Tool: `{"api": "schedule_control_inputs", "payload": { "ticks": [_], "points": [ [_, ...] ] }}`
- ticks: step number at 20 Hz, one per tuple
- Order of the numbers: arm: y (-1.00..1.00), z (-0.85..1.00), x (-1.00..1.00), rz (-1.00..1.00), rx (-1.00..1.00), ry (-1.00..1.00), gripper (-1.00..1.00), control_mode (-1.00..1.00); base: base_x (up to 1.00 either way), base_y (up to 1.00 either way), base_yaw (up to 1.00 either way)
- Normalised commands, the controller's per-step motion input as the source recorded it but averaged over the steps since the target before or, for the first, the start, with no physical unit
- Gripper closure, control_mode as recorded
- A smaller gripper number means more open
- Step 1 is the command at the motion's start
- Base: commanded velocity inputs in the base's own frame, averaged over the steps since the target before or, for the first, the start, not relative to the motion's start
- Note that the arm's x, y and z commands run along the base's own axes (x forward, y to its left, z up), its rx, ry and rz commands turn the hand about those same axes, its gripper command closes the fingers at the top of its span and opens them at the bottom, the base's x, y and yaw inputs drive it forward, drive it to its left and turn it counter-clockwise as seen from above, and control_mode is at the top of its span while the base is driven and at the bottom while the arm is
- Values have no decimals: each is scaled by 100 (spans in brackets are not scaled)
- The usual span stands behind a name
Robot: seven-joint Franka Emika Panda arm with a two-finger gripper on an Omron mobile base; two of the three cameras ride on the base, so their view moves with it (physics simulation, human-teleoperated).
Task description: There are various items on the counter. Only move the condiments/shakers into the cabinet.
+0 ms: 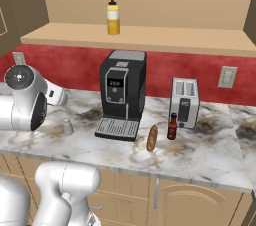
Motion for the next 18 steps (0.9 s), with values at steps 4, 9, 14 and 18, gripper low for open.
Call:
{"api": "schedule_control_inputs", "payload": {
  "ticks": [4,9,14,18],
  "points": [
    [4,-13,0,1,3,12,-100,-100,0,0,0],
    [56,-47,0,3,-25,17,-100,-100,0,0,0],
    [79,-60,0,5,-30,19,-100,-100,0,0,0],
    [35,-57,13,6,-9,14,-100,-100,0,0,0]
  ]
}}
